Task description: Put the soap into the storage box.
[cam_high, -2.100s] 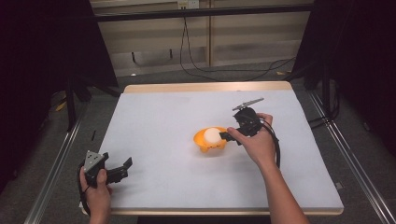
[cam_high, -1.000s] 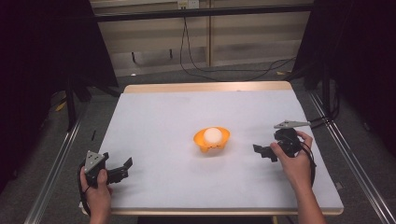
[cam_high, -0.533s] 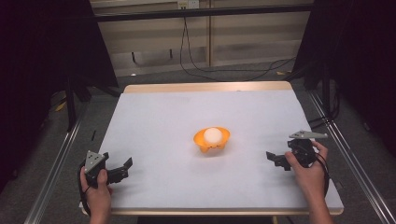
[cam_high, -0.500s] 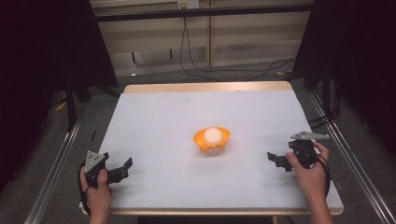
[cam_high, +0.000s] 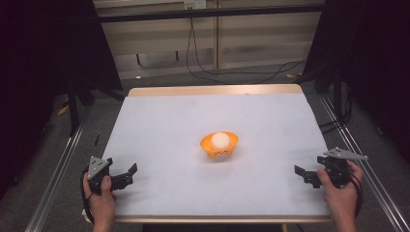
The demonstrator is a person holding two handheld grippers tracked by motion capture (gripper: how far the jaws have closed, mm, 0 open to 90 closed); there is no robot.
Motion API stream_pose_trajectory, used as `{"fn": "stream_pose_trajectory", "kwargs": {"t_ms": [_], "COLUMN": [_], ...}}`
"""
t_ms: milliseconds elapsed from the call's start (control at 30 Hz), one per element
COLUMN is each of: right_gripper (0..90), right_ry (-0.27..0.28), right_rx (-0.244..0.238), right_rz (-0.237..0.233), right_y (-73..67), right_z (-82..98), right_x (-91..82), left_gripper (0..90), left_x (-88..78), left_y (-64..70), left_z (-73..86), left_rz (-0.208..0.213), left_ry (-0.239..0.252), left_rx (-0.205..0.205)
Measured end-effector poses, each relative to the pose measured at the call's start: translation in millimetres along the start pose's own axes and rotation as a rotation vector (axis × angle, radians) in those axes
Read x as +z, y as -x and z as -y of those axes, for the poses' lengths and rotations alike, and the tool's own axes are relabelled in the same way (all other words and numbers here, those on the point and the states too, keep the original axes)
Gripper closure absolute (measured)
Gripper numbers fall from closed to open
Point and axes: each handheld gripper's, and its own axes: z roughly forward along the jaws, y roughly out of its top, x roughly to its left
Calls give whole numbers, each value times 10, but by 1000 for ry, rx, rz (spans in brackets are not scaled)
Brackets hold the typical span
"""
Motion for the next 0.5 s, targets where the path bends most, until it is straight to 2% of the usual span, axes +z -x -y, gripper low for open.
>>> {"fn": "stream_pose_trajectory", "kwargs": {"t_ms": [100,200,367,500], "right_gripper": [0,0,0,0], "right_ry": [11,16,70,106], "right_rx": [25,39,52,62], "right_rz": [18,28,26,30], "right_y": [97,137,183,188], "right_z": [96,134,239,281], "right_x": [-89,-136,-258,-287], "left_gripper": [18,17,17,18], "left_x": [0,-2,-2,-8], "left_y": [-2,-8,-8,1], "left_z": [0,1,1,4], "left_rz": [1,5,6,0], "left_ry": [1,1,2,6], "left_rx": [-1,-2,-2,-2]}}
